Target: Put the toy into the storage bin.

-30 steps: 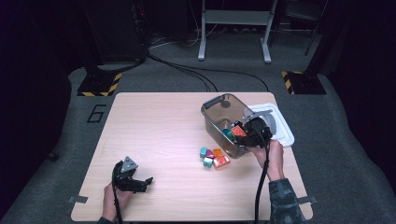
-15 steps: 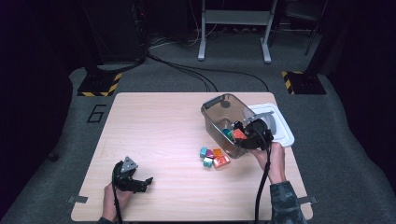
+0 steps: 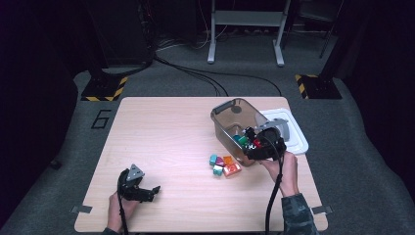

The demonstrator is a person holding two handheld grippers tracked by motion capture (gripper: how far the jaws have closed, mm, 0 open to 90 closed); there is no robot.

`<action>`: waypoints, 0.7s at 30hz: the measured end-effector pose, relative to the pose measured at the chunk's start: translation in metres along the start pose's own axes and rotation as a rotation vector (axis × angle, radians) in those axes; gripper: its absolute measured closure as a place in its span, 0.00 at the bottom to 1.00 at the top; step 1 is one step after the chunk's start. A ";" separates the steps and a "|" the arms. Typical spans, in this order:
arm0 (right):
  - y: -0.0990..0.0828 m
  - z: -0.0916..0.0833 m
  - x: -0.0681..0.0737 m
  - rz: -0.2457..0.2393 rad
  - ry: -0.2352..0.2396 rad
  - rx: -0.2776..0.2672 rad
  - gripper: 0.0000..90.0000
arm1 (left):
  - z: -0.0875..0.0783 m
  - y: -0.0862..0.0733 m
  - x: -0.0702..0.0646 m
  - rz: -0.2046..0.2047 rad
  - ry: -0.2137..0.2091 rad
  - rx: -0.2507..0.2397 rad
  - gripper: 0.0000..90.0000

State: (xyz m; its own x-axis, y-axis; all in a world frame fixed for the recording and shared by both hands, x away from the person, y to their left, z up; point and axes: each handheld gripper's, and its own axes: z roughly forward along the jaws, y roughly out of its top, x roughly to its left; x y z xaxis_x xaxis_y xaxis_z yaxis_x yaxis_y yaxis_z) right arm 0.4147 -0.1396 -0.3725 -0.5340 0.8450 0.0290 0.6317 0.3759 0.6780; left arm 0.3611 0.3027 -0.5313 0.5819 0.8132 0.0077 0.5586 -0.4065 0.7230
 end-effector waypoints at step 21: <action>-0.005 0.042 0.090 -0.216 0.135 -0.025 0.16 | 0.000 0.000 0.000 0.004 0.001 0.000 0.03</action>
State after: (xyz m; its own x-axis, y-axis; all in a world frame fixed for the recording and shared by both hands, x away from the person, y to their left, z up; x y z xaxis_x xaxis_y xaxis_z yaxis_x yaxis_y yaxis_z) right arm 0.3869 -0.0491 -0.4042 -0.7262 0.6872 -0.0216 0.4817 0.5309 0.6971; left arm 0.3612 0.3029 -0.5312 0.5830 0.8124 0.0112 0.5568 -0.4096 0.7227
